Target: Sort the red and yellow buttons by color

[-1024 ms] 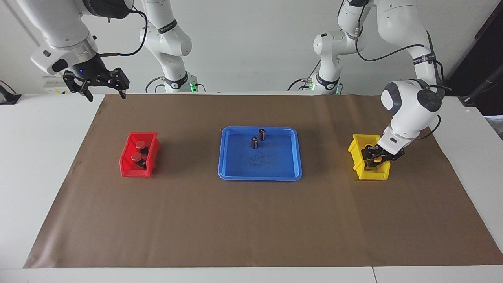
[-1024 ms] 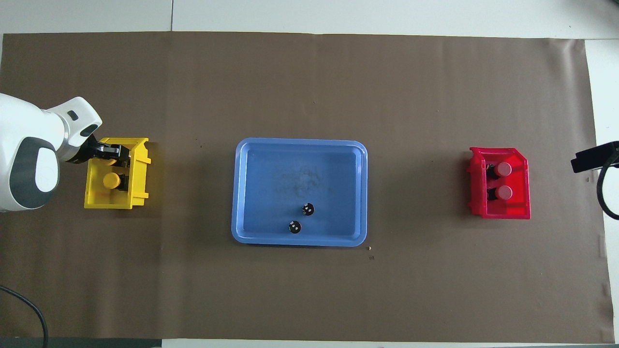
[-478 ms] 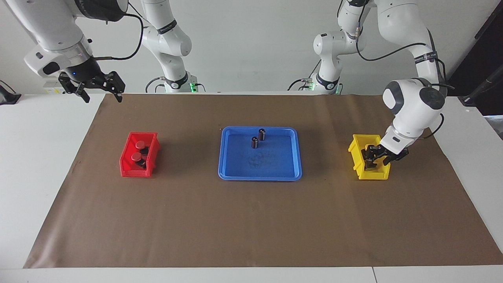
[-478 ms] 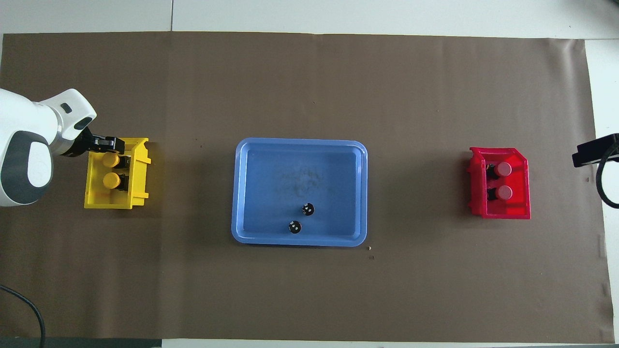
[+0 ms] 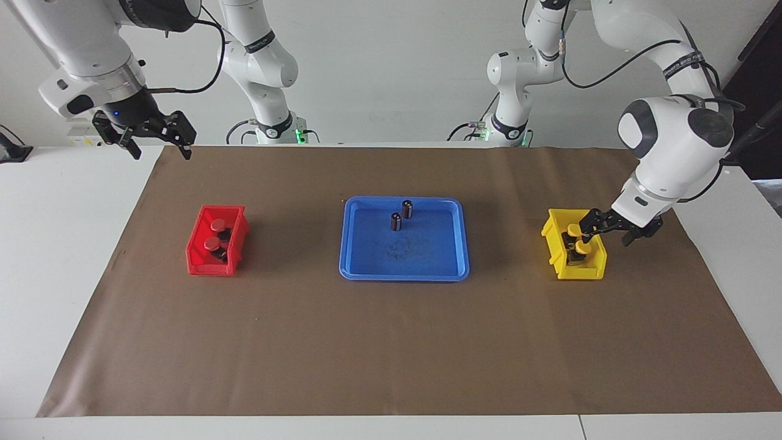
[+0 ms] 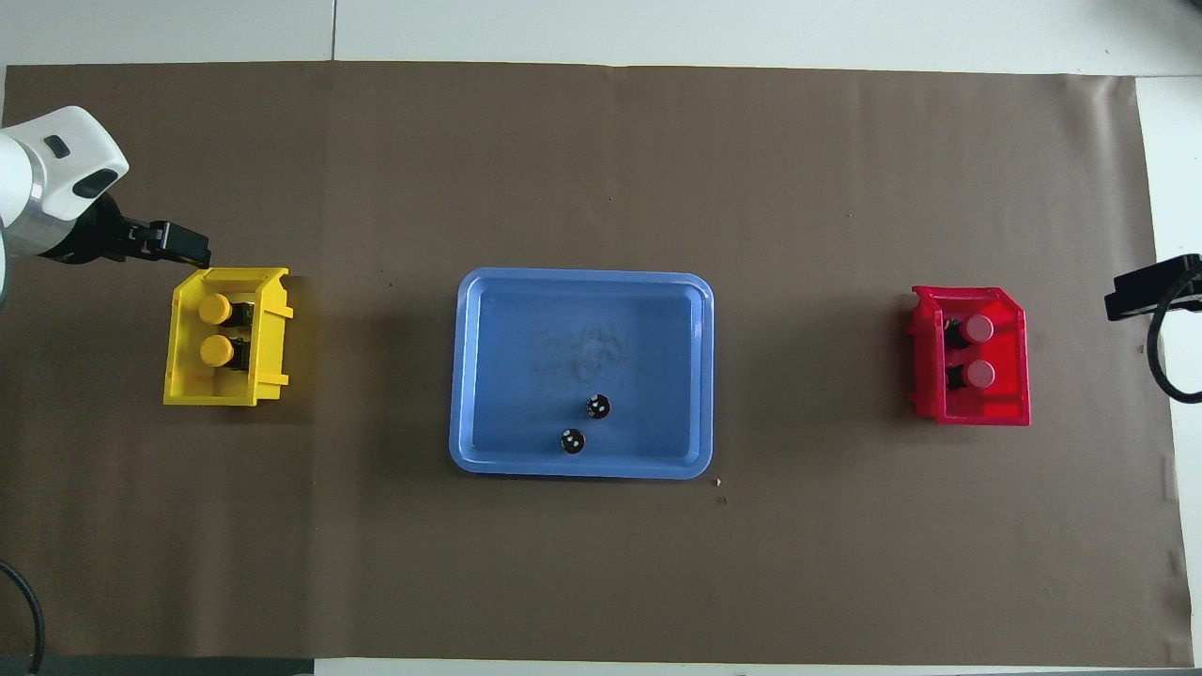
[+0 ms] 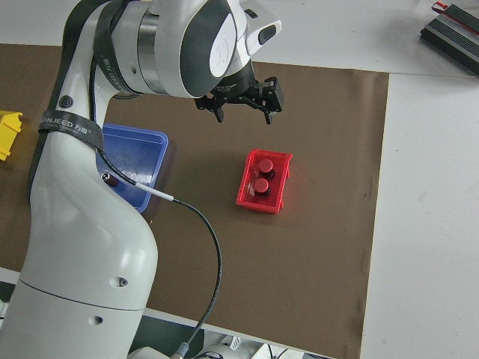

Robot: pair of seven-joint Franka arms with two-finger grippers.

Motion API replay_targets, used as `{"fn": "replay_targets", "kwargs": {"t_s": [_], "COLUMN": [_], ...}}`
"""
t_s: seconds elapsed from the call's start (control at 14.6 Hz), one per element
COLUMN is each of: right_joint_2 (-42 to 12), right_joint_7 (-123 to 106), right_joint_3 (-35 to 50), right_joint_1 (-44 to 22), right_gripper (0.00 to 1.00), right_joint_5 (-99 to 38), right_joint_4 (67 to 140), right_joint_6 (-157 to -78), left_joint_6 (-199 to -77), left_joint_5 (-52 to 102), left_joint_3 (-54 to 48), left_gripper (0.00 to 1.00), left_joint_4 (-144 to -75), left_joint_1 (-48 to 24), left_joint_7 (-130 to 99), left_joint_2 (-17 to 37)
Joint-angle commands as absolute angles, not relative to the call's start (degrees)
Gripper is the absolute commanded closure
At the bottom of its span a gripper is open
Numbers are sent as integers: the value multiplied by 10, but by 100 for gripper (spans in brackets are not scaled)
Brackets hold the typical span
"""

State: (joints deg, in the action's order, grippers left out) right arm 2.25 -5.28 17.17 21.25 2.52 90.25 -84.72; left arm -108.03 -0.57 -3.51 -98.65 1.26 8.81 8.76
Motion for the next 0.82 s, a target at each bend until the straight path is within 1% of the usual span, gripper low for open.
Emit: {"fn": "replay_targets", "kwargs": {"t_s": [0.0, 0.2, 0.34, 0.41, 0.48, 0.55, 0.61, 0.68, 0.75], "right_joint_2": [16, 16, 18, 12, 13, 15, 13, 12, 12], "right_joint_7": [-42, -41, -43, -42, -42, -42, -42, -42, -42], "right_joint_3": [176, 176, 174, 159, 100, 15, -47, -84, -89], "right_joint_1": [215, 215, 219, 193, 132, 59, 1, -29, -35], "right_gripper": [0, 0, 0, 0, 0, 0, 0, 0, 0], "right_joint_5": [16, 15, 13, 22, 22, 20, 17, 15, 15], "right_joint_4": [890, 890, 891, 890, 889, 889, 888, 889, 889], "right_joint_6": [-847, -849, -850, -851, -850, -850, -852, -852, -853], "left_joint_6": [-990, -879, -861, -847, -831, -829, -829, -830, -833], "left_joint_5": [-21, -18, -16, -16, -16, -16, -16, -16, -16], "left_joint_3": [-32, -34, -33, -33, -33, -33, -33, -33, -33], "left_gripper": [0, 0, 0, 0, 0, 0, 0, 0, 0], "left_joint_4": [-922, -854, -855, -861, -868, -885, -888, -887, -886], "left_joint_1": [-13, -14, -25, -25, -26, -26, -26, -26, -26], "left_joint_7": [84, 84, 84, 85, 84, 84, 84, 85, 84], "left_joint_2": [67, 62, 26, 16, 2, -12, -17, -17, -16]}}
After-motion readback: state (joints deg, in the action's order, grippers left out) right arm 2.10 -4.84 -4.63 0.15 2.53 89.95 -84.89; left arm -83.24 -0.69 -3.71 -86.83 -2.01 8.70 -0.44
